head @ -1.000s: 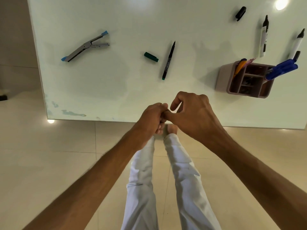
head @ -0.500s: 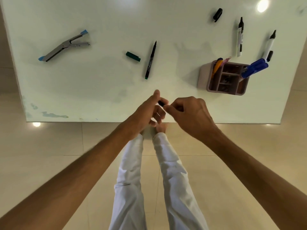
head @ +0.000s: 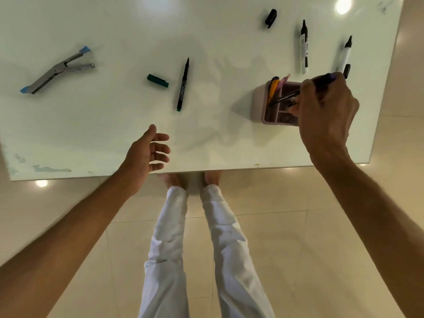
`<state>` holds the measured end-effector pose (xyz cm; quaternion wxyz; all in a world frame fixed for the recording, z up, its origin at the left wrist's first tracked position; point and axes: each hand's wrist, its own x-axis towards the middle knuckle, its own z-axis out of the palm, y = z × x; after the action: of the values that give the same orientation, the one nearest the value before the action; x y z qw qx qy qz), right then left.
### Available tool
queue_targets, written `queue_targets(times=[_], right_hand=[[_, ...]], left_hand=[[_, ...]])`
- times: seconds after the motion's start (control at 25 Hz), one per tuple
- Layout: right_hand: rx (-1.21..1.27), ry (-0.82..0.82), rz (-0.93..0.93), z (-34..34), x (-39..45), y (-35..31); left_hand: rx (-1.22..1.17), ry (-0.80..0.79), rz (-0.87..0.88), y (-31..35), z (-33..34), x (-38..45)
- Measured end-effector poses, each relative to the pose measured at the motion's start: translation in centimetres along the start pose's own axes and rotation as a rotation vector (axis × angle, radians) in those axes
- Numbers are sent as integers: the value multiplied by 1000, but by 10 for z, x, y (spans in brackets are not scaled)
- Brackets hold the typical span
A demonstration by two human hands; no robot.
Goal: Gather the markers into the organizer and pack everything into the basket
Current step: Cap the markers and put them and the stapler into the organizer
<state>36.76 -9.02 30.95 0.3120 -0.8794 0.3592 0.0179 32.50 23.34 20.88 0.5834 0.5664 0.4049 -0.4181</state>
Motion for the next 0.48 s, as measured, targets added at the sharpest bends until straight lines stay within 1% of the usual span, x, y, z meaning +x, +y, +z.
queue_targets(times=[0.12,0.24,0.32,0.4,0.48], right_hand=[[-35,-8,-11,9,4,8],[-103,-91,34,20,6,14],[-97,-127,37,24,7,14],[-42,-99,34,25,5,11],[8,-27,16,28,1,6]], left_hand=[[5,-8,5,0,7,-1],[17,-40,9,4,17,-2],[9,-41,15,7,17,-3],[2,-36,26,9,15,-3],[-7,-16,28,10,10,-2]])
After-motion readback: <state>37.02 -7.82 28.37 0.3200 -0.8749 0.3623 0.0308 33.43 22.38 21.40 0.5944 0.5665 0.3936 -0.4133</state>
